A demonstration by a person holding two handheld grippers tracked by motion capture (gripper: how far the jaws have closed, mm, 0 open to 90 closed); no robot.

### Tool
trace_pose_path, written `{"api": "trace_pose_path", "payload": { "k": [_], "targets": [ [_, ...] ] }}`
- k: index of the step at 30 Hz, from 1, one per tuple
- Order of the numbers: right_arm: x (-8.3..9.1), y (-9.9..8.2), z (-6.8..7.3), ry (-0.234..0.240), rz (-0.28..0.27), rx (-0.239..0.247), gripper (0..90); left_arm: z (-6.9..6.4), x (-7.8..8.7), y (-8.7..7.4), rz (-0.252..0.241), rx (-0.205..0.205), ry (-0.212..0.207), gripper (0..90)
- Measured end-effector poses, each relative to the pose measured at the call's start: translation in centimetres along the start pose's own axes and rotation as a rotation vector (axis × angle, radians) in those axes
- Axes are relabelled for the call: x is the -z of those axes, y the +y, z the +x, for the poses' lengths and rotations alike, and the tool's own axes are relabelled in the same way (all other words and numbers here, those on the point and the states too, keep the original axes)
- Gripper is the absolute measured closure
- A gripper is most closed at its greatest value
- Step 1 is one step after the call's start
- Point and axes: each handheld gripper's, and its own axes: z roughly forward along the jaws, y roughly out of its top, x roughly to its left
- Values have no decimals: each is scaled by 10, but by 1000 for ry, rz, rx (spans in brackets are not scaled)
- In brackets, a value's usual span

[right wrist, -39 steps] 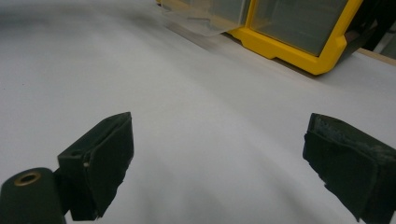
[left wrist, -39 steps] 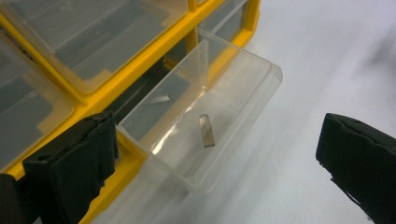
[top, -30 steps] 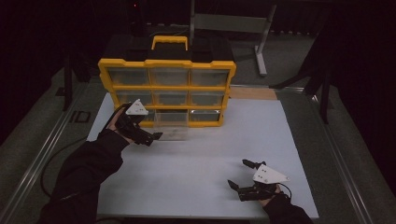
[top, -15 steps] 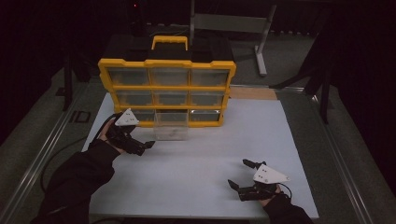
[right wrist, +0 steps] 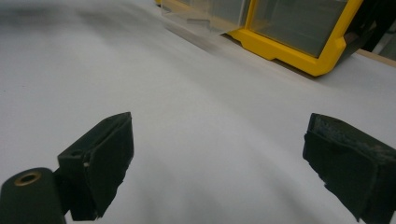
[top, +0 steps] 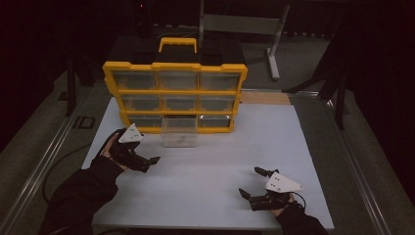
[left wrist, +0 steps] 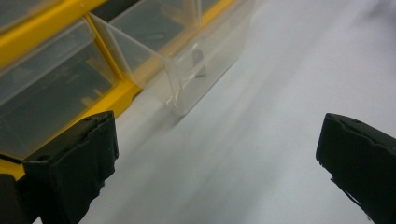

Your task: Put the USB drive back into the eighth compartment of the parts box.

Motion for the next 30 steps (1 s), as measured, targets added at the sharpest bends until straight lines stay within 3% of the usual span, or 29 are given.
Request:
{"api": "trace_pose_path", "payload": {
  "k": [9, 30],
  "targets": [
    [0, 0, 0, 1, -1, -3, 91, -8, -2, -16, -11, 9, -10, 3],
    [-1, 0, 0, 2, 5, 2, 91, -29, -19, -59, 18, 27, -45, 3]
  ]
}}
